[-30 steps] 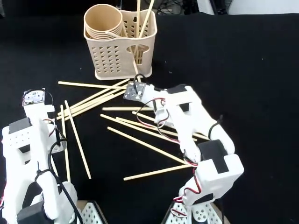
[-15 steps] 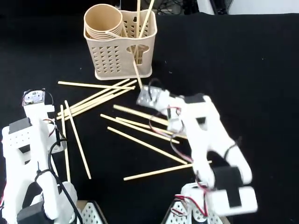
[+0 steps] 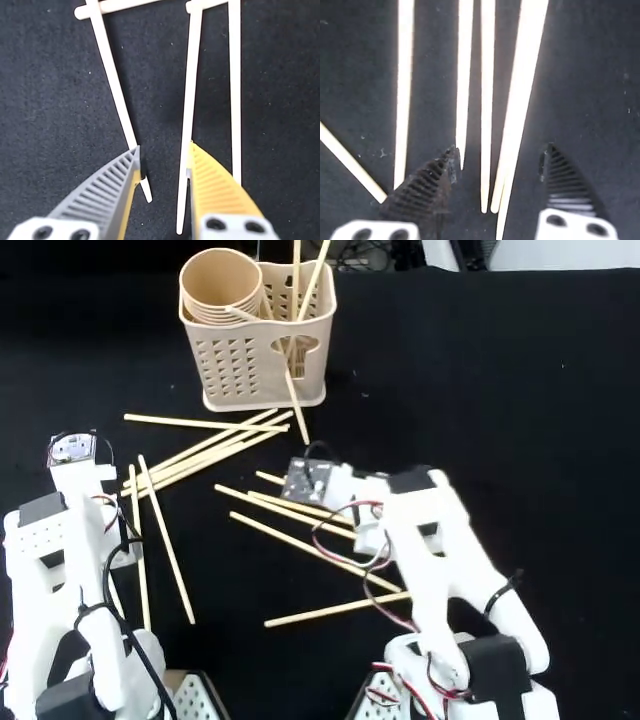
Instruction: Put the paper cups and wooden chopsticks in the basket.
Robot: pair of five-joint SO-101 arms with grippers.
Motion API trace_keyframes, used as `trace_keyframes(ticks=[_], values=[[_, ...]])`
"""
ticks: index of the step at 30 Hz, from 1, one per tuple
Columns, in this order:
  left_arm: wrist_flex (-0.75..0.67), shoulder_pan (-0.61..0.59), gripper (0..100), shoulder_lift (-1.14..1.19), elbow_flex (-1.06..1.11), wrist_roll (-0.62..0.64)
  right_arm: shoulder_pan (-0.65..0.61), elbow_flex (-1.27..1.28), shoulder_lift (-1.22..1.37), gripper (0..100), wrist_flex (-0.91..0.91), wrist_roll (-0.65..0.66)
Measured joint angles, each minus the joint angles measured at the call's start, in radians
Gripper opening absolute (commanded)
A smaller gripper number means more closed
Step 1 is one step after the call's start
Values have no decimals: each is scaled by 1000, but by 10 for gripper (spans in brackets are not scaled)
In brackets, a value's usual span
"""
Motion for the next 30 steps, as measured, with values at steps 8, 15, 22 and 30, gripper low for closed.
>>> trace_keyframes(ticks=[8, 15, 22, 30], values=[[0, 0, 163, 0, 0, 0, -3, -32, 184, 273, -89, -25], [0, 0, 163, 0, 0, 0, -3, -126, 308, 251, -86, -26], [0, 0, 163, 0, 0, 0, -2, -163, 318, 57, -101, -32], [0, 0, 163, 0, 0, 0, -2, -183, 330, 58, -109, -32]])
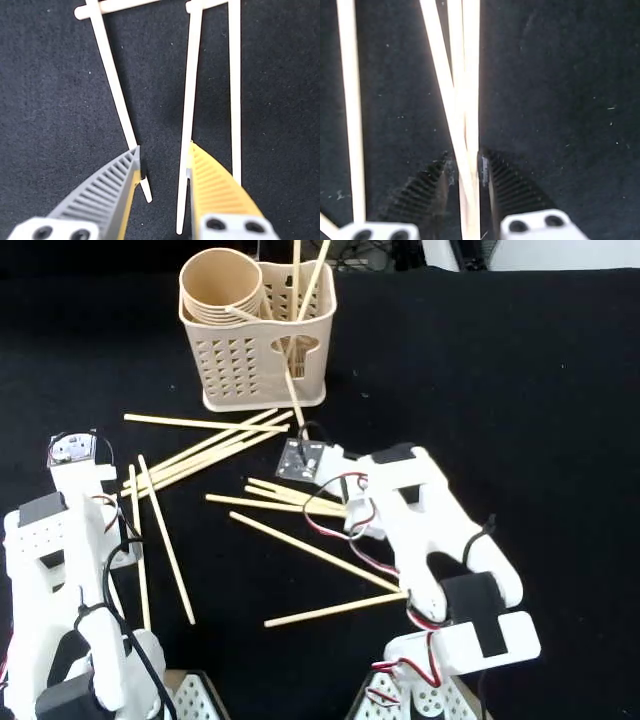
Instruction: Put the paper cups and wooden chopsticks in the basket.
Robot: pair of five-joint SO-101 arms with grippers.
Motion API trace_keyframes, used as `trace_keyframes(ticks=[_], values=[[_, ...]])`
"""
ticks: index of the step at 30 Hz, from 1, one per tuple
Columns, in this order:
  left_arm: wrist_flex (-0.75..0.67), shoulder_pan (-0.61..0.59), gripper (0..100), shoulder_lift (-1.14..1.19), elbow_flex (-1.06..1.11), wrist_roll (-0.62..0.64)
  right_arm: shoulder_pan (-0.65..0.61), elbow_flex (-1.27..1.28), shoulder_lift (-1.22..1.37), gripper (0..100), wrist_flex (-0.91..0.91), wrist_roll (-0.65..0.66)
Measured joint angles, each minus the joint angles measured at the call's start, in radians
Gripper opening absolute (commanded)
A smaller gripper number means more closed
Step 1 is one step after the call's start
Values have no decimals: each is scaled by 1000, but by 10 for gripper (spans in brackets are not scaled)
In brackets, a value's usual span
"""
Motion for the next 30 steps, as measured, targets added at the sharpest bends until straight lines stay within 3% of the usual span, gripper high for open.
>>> trace_keyframes(ticks=[8, 19, 26, 28, 30], values=[[0, 0, 163, 0, 0, 0, -34, -9, 2, 270, 12, 0], [0, 0, 163, 0, 0, 0, -112, -46, 15, 243, 9, -64], [0, 0, 163, 0, 0, 0, -129, -196, 170, 238, 58, -101], [0, 0, 163, 0, 0, 0, -129, -265, 212, 188, 127, -103], [0, 0, 163, 0, 0, 0, -129, -304, 235, 58, 161, -103]])
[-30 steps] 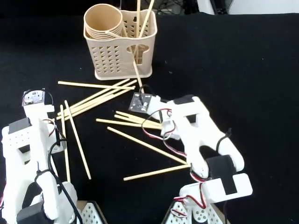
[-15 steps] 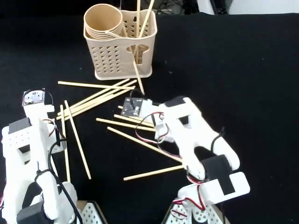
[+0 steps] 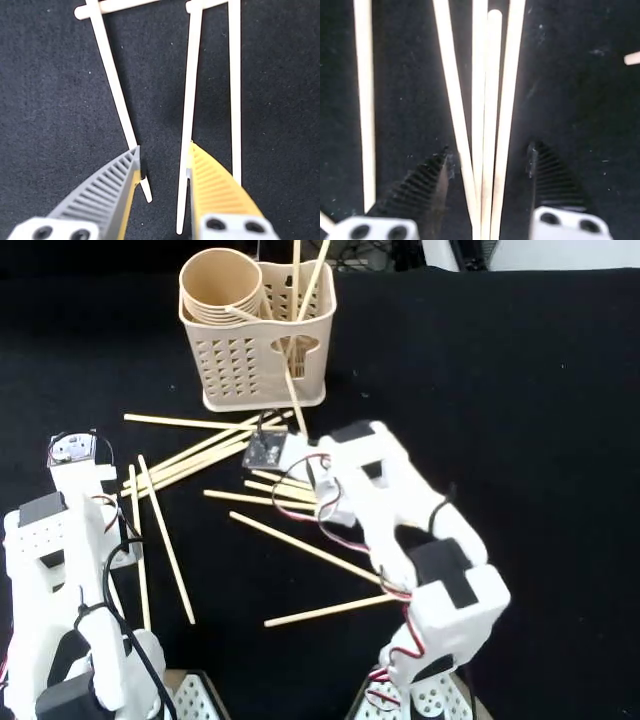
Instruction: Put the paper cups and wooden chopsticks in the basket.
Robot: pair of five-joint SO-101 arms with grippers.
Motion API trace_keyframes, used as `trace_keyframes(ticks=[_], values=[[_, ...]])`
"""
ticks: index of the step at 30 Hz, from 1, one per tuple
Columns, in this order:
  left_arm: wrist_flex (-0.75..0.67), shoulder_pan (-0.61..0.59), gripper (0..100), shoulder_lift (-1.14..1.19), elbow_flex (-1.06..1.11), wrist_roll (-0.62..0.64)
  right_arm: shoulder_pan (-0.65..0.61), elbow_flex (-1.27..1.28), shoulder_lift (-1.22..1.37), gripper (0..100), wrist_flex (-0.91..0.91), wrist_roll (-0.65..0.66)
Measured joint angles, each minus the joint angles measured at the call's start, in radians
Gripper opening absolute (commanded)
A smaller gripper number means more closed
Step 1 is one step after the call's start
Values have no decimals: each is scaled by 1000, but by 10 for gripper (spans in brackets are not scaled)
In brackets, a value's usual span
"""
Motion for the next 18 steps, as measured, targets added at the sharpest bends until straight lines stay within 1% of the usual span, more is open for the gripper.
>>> trace_keyframes(ticks=[1, 2, 4, 9, 13, 18], values=[[0, 0, 163, 0, 0, 0, 2, -17, 8, 2, 6, 0], [0, 0, 163, 0, 0, 0, 3, -32, 15, 29, 6, -2], [0, 0, 163, 0, 0, 0, 3, -32, 15, 11, -2, -2], [0, 0, 163, 0, 0, 0, 3, -5, -5, 11, -15, -2], [0, 0, 163, 0, 0, 0, 2, 92, -104, 11, -44, -2], [0, 0, 163, 0, 0, 0, 3, 216, -307, 11, -78, -2]])
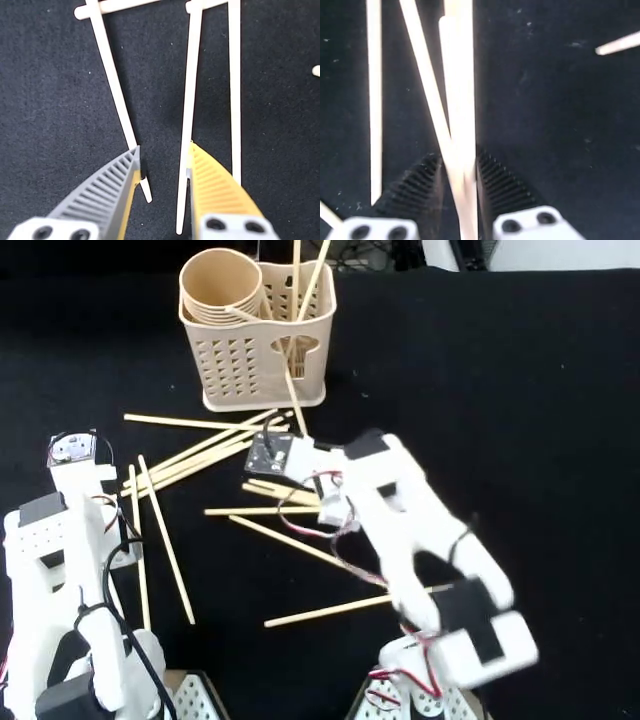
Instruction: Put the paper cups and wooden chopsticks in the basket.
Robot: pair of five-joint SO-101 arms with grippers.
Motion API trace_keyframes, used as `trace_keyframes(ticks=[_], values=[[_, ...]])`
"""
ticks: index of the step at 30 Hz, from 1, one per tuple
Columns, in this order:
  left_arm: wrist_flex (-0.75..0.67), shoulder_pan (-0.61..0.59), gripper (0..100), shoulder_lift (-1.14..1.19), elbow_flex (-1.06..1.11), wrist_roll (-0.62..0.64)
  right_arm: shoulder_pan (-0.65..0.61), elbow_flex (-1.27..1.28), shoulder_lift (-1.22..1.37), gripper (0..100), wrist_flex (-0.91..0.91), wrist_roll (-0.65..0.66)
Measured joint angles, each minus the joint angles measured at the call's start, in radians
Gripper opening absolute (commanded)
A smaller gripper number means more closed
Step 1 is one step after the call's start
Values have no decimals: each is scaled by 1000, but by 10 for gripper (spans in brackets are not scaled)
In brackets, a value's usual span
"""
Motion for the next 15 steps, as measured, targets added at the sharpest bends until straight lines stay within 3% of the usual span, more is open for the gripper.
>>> trace_keyframes(ticks=[15], values=[[0, 0, 163, 0, 0, 0, 120, 75, -539, 11, 0, -58]])
